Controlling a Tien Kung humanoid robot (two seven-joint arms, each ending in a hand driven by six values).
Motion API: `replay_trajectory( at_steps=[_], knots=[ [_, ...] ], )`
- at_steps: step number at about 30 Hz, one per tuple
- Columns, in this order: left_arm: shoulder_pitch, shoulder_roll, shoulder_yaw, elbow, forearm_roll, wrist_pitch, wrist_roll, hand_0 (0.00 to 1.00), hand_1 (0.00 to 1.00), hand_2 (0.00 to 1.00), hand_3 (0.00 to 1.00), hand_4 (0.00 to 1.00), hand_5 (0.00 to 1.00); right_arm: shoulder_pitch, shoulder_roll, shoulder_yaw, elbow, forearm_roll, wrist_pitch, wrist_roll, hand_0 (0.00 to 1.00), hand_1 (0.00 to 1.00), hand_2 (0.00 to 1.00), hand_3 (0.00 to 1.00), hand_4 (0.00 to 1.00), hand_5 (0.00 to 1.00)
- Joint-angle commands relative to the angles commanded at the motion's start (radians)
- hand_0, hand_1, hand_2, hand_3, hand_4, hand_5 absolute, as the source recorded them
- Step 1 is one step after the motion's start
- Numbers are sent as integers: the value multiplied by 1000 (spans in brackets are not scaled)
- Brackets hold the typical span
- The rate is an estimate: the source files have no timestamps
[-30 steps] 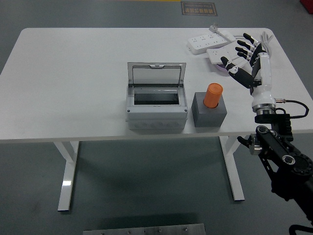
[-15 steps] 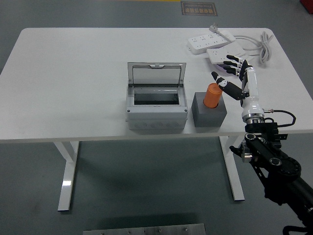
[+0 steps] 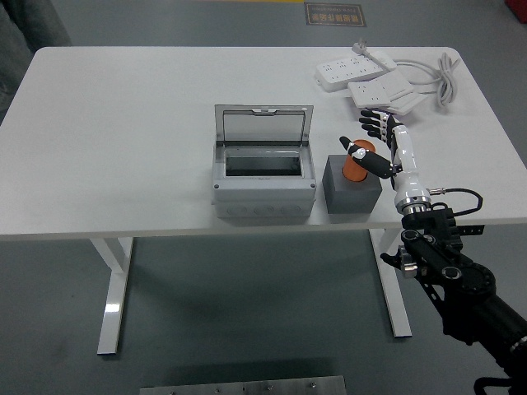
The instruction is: Fetch the battery,place it into the box,close the lid of the box
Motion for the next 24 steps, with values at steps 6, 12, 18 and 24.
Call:
replay_trajectory(
  at_steps=[6, 12, 18, 24],
  knots=[
    [-4, 0, -2, 0, 5, 0, 2, 663, 711, 641, 625, 693, 275, 9, 1, -40, 4, -3, 0, -9, 775, 741, 720, 745, 882, 195],
    [-6, 0, -3, 0, 7, 0, 2, 663, 711, 641, 625, 692, 275, 14, 2, -71, 8, -5, 0, -18, 777, 744, 721, 746, 881, 206],
    [-9, 0, -3, 0, 10, 0, 2, 663, 712, 641, 624, 692, 273, 13, 1, -79, 7, -9, 2, -24, 773, 744, 724, 752, 884, 218],
    [-9, -1, -2, 0, 11, 1, 1, 663, 712, 641, 623, 692, 272, 13, -1, -72, 2, -14, 9, -28, 755, 740, 723, 749, 885, 224]
  ],
)
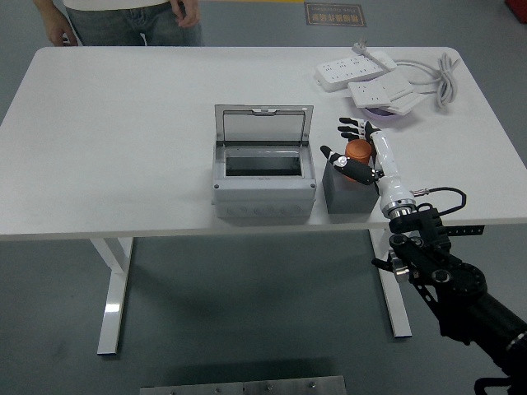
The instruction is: Fetch the battery,place it into the box,close the lid of the box
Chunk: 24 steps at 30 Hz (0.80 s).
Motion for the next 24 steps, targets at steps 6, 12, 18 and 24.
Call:
replay_trajectory(
  at_steps=[6, 12, 18, 24],
  knots=[
    [0, 0, -1, -1, 4, 1, 0, 663, 713, 642, 622, 691, 270, 3, 0, -3, 4, -16, 3, -6, 753, 740, 721, 747, 884, 227],
    [-1, -2, 1, -1, 5, 1, -1, 662, 714, 642, 622, 690, 266, 5, 0, -7, 6, -27, 5, -10, 756, 740, 725, 746, 883, 225],
    [-1, -4, 1, -1, 8, -1, -1, 661, 714, 643, 622, 690, 263, 6, -1, -7, 2, -27, 9, -11, 759, 745, 725, 745, 882, 225],
    [0, -5, 2, -2, 8, -1, -1, 660, 714, 643, 620, 691, 262, 6, -7, 3, -2, -25, 16, -9, 757, 746, 725, 746, 880, 222]
  ],
)
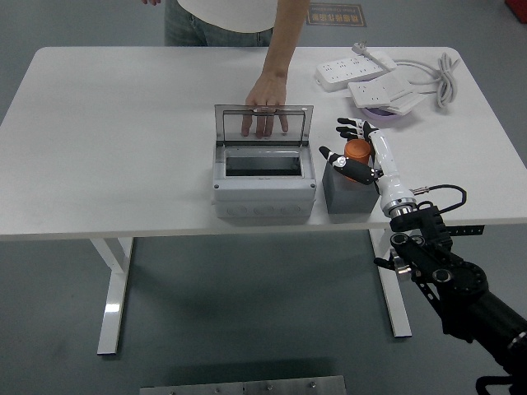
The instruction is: Fetch the battery,place it into the box,close the lid of the box
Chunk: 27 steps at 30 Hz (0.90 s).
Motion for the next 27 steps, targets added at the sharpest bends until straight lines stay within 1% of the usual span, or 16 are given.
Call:
replay_trajectory(
  at_steps=[2, 7, 8, 13, 14, 19, 20, 25, 27],
  knots=[
    [1, 0, 1, 0, -1, 0, -1, 660, 716, 643, 621, 691, 258, 0, -1, 0, 0, 0, 2, 1, 747, 744, 726, 761, 869, 203],
    [3, -1, 2, 0, -1, 1, -1, 660, 716, 643, 621, 691, 258, -2, -5, 0, 2, 0, 4, 2, 747, 744, 726, 761, 869, 203],
    [3, -1, 2, 0, -2, 1, -2, 660, 716, 643, 619, 692, 257, -2, -6, 0, 2, 1, 4, 3, 739, 738, 737, 785, 866, 195],
    [4, -2, 4, 0, -4, 1, -4, 660, 716, 643, 619, 692, 257, -7, -12, 4, -1, 10, 6, 9, 739, 738, 737, 785, 866, 195],
    [4, -3, 4, 0, -4, 2, -4, 659, 716, 643, 617, 692, 252, -9, -13, 5, -2, 11, 6, 10, 740, 737, 748, 809, 866, 193],
    [6, -4, 4, -1, -5, 2, -5, 659, 716, 643, 617, 692, 252, -16, -23, 11, -3, 17, 7, 12, 740, 737, 748, 809, 866, 193],
    [6, -4, 4, -1, -5, 2, -5, 659, 717, 644, 616, 692, 247, -17, -26, 12, -2, 18, 6, 13, 698, 678, 704, 764, 866, 201],
    [7, -5, 4, -1, -4, 2, -5, 659, 717, 644, 616, 692, 247, -19, -34, 17, -6, 23, 4, 15, 698, 678, 704, 764, 866, 201],
    [7, -5, 4, -1, -4, 2, -5, 658, 717, 644, 614, 694, 246, -18, -33, 18, -7, 23, 4, 15, 687, 667, 686, 746, 866, 206]
  ],
)
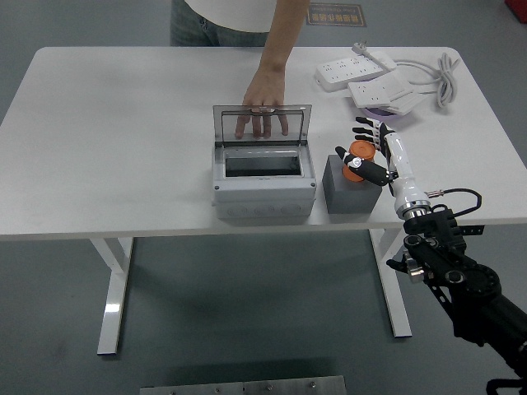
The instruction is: Fetch the battery,place it into the box,close the lid of the box
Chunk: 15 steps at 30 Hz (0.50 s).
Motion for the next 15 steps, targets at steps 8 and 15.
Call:
replay_trajectory(
  at_steps=[8, 15],
  knots=[
    [-1, 0, 0, 1, 1, 0, -2, 658, 717, 644, 613, 692, 241, 1, 8, -13, -4, 0, -4, -1, 685, 662, 679, 739, 864, 204],
    [-2, 0, 0, 1, 0, 0, -2, 657, 718, 643, 614, 691, 240, 3, 14, -31, -8, 2, -6, -4, 681, 663, 679, 736, 862, 203]
  ],
)
